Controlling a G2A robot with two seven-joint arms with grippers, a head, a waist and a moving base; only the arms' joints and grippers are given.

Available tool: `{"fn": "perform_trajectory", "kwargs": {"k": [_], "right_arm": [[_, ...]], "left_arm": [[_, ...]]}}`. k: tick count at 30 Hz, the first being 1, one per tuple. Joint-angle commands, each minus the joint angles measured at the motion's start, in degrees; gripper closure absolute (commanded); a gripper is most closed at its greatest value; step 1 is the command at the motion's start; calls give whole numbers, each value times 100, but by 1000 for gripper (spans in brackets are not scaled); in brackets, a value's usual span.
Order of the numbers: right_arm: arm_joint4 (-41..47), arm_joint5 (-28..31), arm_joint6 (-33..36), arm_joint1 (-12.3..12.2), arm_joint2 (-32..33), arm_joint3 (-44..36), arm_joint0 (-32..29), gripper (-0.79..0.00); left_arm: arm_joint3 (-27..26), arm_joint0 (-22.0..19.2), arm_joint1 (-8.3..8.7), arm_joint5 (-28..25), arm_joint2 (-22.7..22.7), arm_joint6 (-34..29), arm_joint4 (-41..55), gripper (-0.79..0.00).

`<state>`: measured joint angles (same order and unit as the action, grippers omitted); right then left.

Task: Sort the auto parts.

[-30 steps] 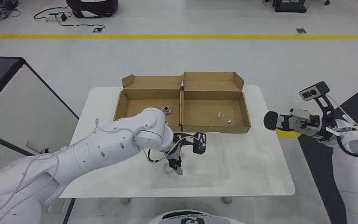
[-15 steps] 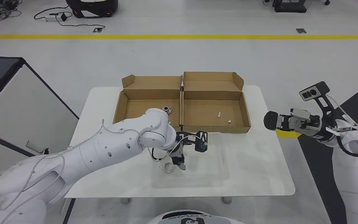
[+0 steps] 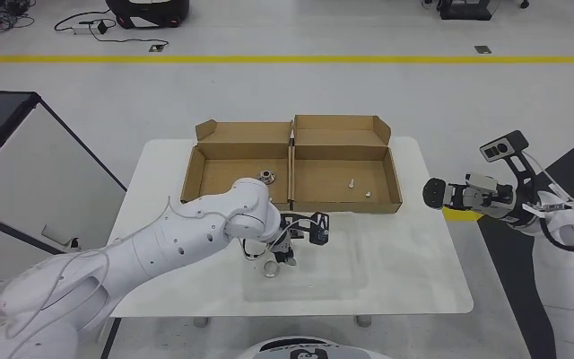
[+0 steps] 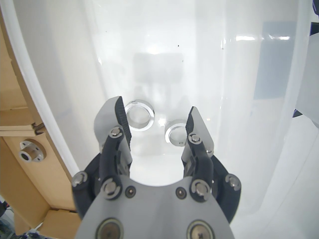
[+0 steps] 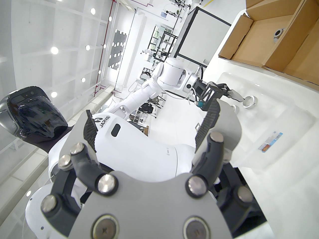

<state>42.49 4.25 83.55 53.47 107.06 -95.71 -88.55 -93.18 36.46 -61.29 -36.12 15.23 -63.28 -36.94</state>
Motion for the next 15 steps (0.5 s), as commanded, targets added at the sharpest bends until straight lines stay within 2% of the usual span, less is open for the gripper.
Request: {"fn": "perform_trajectory", "kwargs": {"k": [1, 3, 15], "right_arm": [[0, 0, 0, 0, 0, 0, 0, -785], [0, 0, 0, 0, 0, 0, 0, -785], [0, 0, 0, 0, 0, 0, 0, -785]], "left_arm": [[7, 31, 3, -15, 23, 66, -78, -434], [29, 63, 5, -22, 44, 147, -199, -382], [108, 235, 8, -85, 120, 358, -702, -323]]}}
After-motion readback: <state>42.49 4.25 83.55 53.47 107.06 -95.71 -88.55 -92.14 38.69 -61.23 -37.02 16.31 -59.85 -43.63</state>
